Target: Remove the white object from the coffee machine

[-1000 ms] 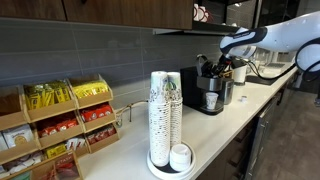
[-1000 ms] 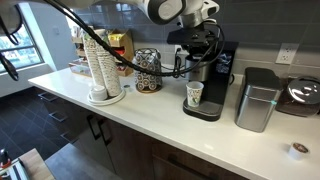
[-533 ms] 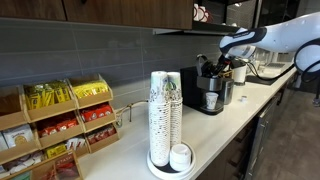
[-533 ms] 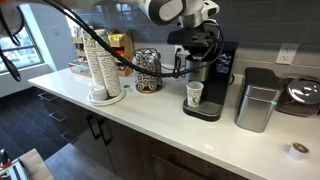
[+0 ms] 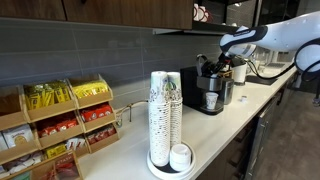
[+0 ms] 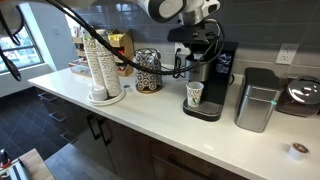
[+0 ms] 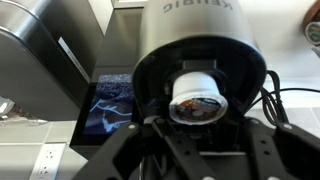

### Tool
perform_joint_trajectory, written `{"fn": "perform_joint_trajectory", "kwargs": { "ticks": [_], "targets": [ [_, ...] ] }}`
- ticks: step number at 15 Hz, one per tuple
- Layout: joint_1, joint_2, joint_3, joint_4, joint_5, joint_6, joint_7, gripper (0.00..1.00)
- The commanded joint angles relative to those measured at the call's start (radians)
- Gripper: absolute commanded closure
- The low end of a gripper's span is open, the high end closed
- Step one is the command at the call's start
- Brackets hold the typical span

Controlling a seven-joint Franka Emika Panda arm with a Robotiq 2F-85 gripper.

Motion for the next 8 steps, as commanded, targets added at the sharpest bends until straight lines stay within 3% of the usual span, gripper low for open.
{"fn": "perform_joint_trajectory", "kwargs": {
  "ticks": [1,8],
  "targets": [
    [-0.009,-0.022,0.001,0.007,0.009,0.001,-0.018,0.71],
    [-0.006,-0.169,0.001,-0.073,-0.007,-0.070,-0.065,0.71]
  ]
}}
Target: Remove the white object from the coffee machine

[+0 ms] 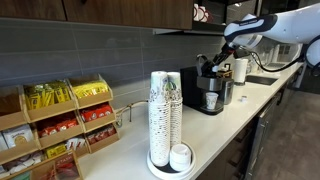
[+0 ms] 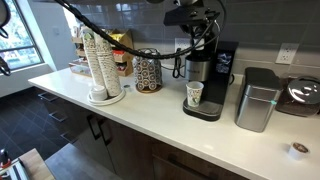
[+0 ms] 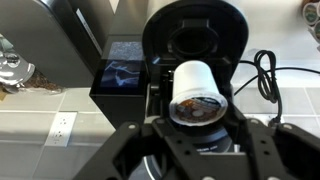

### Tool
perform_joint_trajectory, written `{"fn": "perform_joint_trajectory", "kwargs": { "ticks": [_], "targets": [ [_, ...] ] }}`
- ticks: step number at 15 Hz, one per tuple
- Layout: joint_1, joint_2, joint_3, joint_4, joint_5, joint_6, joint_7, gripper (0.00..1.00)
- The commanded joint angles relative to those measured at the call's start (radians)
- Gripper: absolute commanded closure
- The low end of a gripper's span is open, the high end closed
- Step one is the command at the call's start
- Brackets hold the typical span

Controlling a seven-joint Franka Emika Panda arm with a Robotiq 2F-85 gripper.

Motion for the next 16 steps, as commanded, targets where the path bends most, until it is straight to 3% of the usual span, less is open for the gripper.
{"fn": "perform_joint_trajectory", "kwargs": {
  "ticks": [1,8,9,13,14,16],
  "targets": [
    [-0.003,-0.112,0.012,-0.101,0.002,-0.069,-0.087,0.71],
    [0.011,-0.294,0.062,-0.382,0.048,-0.185,-0.319,0.71],
    [0.058,-0.309,0.020,-0.415,0.066,-0.193,-0.349,0.71],
    [0.119,-0.348,-0.006,-0.556,0.040,-0.140,-0.382,0.71],
    [0.124,-0.299,-0.017,-0.456,0.043,-0.189,-0.352,0.46],
    [0.139,-0.313,-0.024,-0.504,0.042,-0.166,-0.357,0.46]
  ]
}}
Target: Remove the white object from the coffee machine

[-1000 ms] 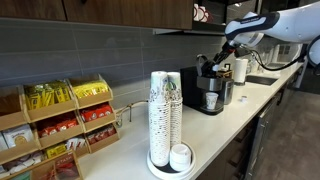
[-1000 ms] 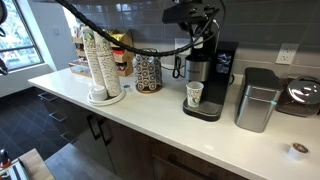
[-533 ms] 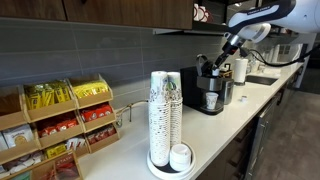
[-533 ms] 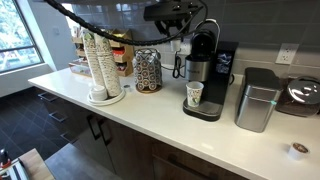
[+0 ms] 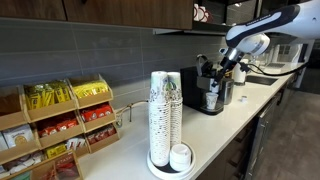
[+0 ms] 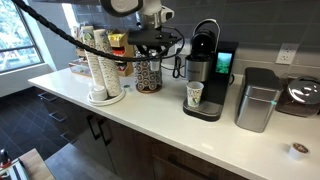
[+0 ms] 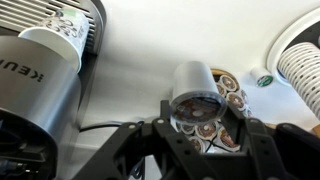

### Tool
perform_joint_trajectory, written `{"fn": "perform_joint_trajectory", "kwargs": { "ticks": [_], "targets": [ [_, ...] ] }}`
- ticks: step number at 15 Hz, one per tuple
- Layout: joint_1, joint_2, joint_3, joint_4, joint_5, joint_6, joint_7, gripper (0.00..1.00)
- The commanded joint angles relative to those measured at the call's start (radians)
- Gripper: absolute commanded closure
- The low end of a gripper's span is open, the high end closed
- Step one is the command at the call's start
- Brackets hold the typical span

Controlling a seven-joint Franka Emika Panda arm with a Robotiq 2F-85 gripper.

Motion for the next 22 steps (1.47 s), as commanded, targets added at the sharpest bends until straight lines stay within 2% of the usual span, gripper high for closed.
{"fn": "perform_joint_trajectory", "kwargs": {
  "ticks": [1,7,8,11,15,18,19,22],
  "targets": [
    [0.041,-0.001,-0.042,-0.003,0.000,0.000,-0.001,0.46],
    [0.043,-0.012,-0.047,-0.013,0.000,0.002,-0.003,0.46],
    [0.047,-0.008,-0.043,-0.033,0.004,-0.007,-0.044,0.71],
    [0.071,-0.003,-0.039,-0.114,0.055,-0.011,-0.187,0.71],
    [0.101,0.012,-0.029,-0.240,0.111,0.066,-0.330,0.71],
    [0.114,0.023,-0.025,-0.270,0.121,0.130,-0.406,0.71],
    [0.114,0.035,-0.031,-0.240,0.096,0.089,-0.346,0.46],
    [0.119,0.036,-0.029,-0.249,0.097,0.110,-0.370,0.46]
  ]
}}
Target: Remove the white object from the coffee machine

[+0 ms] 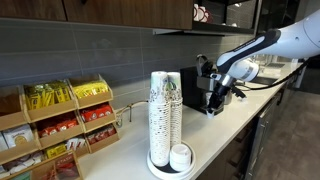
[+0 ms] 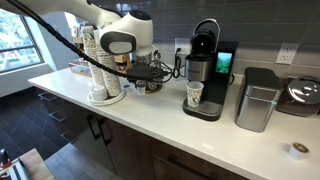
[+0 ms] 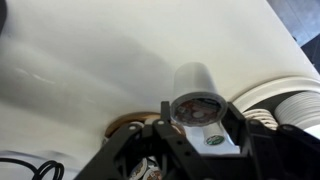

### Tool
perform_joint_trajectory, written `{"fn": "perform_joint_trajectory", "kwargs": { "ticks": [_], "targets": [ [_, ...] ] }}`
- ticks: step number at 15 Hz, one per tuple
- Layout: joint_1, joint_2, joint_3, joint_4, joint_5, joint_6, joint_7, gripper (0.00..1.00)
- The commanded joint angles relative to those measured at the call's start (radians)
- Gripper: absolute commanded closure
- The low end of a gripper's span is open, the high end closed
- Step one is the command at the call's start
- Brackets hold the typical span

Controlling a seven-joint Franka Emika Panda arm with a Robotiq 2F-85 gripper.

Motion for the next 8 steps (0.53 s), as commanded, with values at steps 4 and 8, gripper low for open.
{"fn": "perform_joint_trajectory", "kwargs": {
  "ticks": [4,8],
  "targets": [
    [0.012,0.012,-0.010,-0.005,-0.003,0.025,-0.001,0.71],
    [0.002,0.073,-0.001,-0.043,0.144,0.140,-0.040,0.71]
  ]
}}
